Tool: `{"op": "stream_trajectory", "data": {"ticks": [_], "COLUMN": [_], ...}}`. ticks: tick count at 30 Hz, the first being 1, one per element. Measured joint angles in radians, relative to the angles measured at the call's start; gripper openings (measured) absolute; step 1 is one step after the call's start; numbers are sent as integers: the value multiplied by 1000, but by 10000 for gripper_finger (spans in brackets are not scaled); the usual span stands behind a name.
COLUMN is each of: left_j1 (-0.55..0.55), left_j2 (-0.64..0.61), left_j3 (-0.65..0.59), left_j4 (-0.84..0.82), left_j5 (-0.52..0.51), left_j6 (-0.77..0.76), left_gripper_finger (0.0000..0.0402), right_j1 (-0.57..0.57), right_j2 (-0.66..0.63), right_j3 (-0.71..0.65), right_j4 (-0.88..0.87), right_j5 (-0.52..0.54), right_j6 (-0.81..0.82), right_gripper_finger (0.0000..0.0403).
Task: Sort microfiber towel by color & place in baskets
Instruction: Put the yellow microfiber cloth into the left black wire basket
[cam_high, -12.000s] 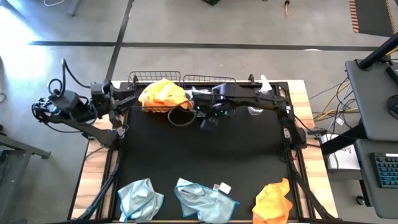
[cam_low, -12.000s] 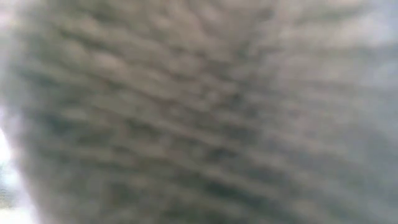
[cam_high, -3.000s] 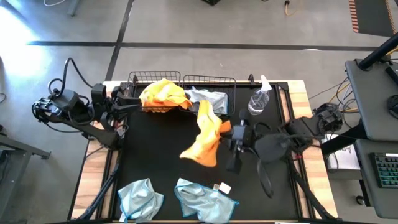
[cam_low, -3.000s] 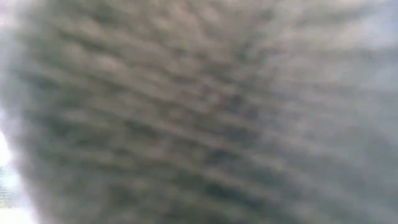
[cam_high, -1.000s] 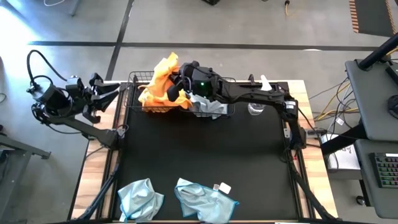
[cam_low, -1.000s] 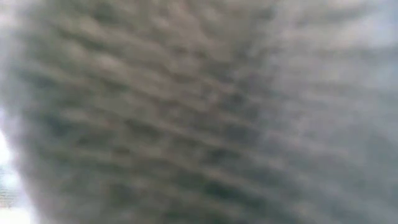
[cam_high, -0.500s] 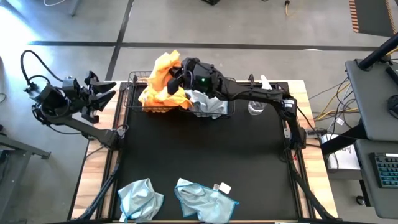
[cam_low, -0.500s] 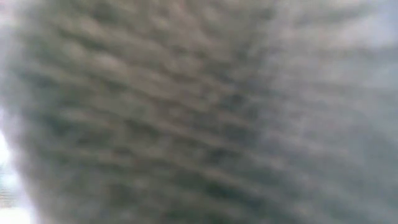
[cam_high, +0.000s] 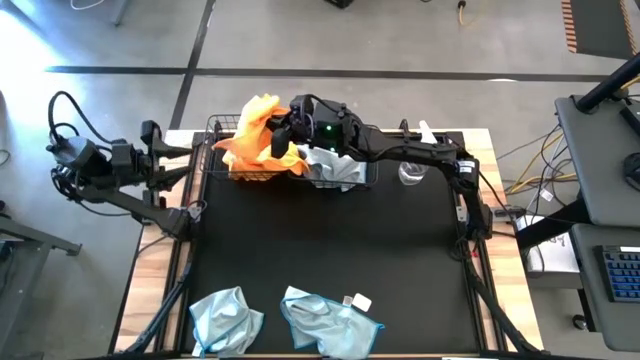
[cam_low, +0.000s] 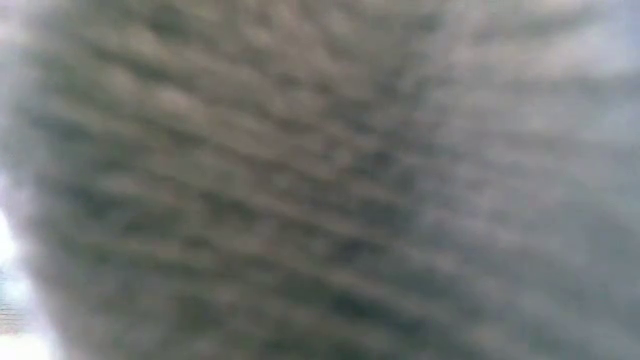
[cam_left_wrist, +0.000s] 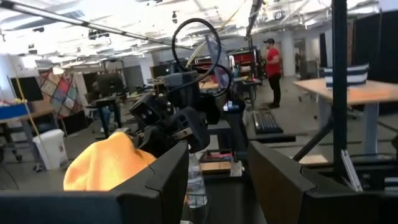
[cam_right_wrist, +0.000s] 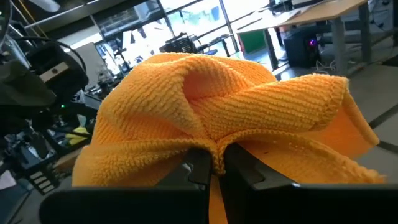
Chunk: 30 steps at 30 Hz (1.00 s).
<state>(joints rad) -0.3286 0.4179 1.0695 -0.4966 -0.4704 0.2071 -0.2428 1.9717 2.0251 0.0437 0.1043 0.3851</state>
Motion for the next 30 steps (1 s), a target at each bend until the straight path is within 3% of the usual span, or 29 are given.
{"op": "stream_trajectory", "data": {"ticks": [5, 11, 14, 30], "left_j1": [0, 0, 0, 0], "left_j2": [-1, -1, -1, 62], "left_j3": [0, 0, 0, -4], "left_j4": [-8, -14, -20, -60], "left_j5": [-41, -524, -664, -686], "left_j6": [32, -56, -85, -173], "left_gripper_finger": [151, 151, 151, 151], "right_j1": [0, 0, 0, -6], "right_j2": [0, 0, 0, 0], "right_j3": [0, 0, 0, 0], "right_j4": [-2, -10, -10, -9], "right_j5": [-2, -8, -8, -8], "right_j6": [-3, -3, -6, -48], "right_gripper_finger": [13, 13, 13, 13]}}
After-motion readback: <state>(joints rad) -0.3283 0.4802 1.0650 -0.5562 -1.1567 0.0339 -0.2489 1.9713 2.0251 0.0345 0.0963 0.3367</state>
